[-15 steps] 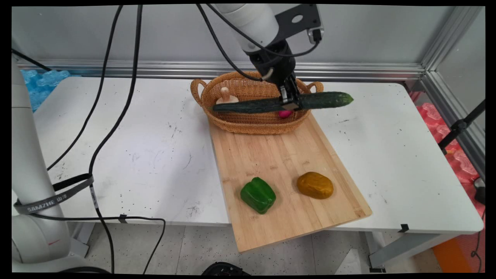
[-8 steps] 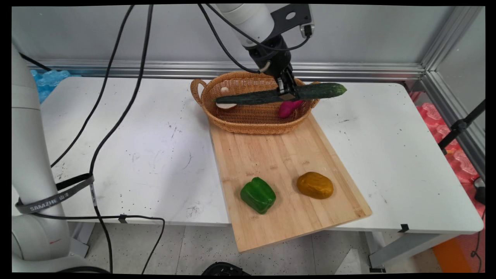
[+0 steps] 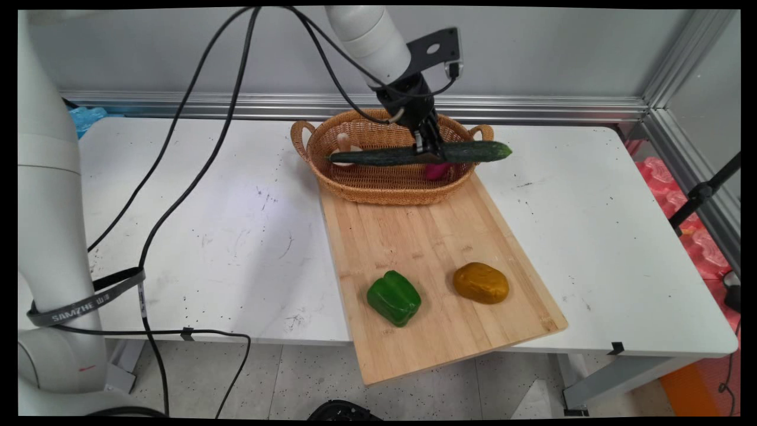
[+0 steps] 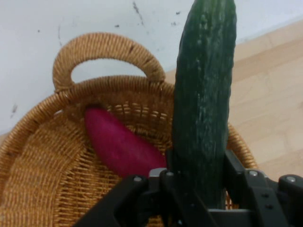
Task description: Place the picked object in the vegetable basket
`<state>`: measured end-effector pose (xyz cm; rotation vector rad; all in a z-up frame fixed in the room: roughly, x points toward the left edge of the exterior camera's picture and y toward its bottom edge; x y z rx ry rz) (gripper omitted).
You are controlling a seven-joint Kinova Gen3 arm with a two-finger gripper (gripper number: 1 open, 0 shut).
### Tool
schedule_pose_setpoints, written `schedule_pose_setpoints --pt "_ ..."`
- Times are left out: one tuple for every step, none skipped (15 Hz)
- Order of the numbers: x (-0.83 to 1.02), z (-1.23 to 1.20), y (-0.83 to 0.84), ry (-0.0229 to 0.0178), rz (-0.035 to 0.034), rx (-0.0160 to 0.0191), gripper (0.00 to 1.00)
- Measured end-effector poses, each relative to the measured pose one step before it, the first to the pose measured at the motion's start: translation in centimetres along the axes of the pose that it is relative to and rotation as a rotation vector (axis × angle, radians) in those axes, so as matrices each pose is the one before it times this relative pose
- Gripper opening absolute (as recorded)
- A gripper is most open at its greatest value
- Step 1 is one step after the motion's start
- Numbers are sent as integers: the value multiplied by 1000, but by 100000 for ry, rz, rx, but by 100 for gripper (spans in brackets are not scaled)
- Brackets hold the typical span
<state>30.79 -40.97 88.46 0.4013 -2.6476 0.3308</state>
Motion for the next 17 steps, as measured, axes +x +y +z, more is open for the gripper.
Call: schedule_pose_setpoints --pt "-405 560 -254 -225 21 -723 0" --pt "-343 469 -183 -91 -74 -729 0" --pt "-245 301 -123 -59 -78 -470 0" --pt "-348 425 -172 -157 -83 -662 0" --pt "-350 460 -207 -124 -51 -713 0" --pt "-383 379 -196 -106 -108 -573 0" --pt "-315 293 -164 -98 -54 -544 0" --pt "-194 185 -110 -87 10 -357 0" --pt "-374 244 -171 -166 164 -631 0" --pt "-311 169 -139 -134 272 -532 0" --pt "-263 110 -99 -53 284 -437 0" --pt "-256 98 -94 31 521 -614 0" --pt "-191 55 -79 125 623 -586 100" --pt "-196 -34 -70 272 913 -637 100" --pt "-103 -90 -25 227 669 -471 100" --pt "-71 -176 4 314 825 -511 100" --pt "8 -301 57 452 831 -423 100"
